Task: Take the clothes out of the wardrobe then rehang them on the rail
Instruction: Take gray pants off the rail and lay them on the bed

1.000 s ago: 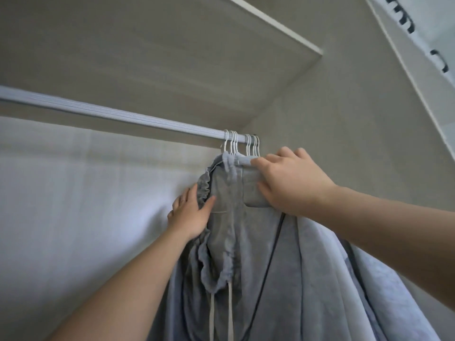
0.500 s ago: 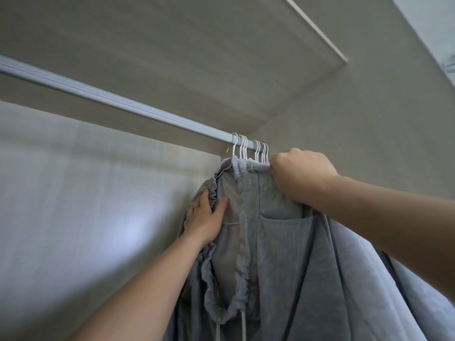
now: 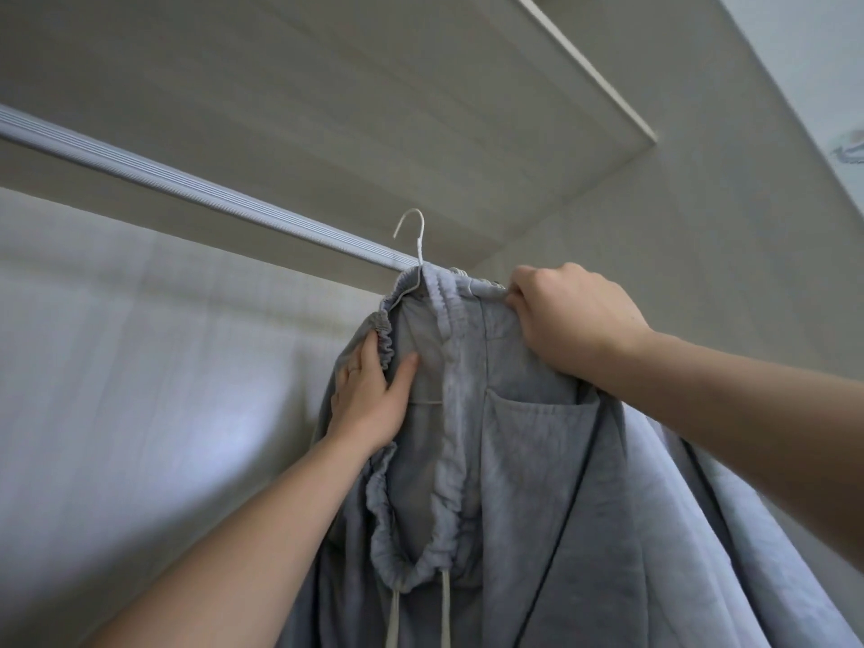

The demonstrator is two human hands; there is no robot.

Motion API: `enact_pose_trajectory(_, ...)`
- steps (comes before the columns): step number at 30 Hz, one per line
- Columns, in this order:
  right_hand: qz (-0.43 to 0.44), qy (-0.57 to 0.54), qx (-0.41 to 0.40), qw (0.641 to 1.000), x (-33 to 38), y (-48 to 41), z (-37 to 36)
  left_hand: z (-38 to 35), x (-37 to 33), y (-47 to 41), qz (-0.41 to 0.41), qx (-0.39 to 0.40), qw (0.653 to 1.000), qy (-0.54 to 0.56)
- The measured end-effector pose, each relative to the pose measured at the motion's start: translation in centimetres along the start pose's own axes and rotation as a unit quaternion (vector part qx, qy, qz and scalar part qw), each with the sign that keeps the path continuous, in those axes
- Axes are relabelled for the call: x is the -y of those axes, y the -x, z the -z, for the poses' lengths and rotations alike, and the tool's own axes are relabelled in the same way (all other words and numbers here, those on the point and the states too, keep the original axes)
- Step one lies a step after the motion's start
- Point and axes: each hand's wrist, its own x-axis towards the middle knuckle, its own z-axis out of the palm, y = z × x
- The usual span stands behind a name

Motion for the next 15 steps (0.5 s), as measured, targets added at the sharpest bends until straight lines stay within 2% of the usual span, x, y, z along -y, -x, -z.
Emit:
enact_pose_trajectory(6, 0.008, -0.024, -0.045, 0.999, -3.9, 3.1, 3.5, 0.8, -4.0, 1.4, -0.090, -0.078, 0.992, -0.028)
enact_pose_trajectory(12, 0.026, -0.020, -0.066, 0.997, -10.2, 9.8, 9.3, -0.1, -11.1, 4.5, -0.213, -0.120, 0.969, 0.038)
enact_pose_trajectory(15, 0.008, -0.022, -0.062, 0.998, -13.4, 13.0, 12.9, -1.6, -15.5, 6.5, -0.237, -0.138, 0.959, 0.070)
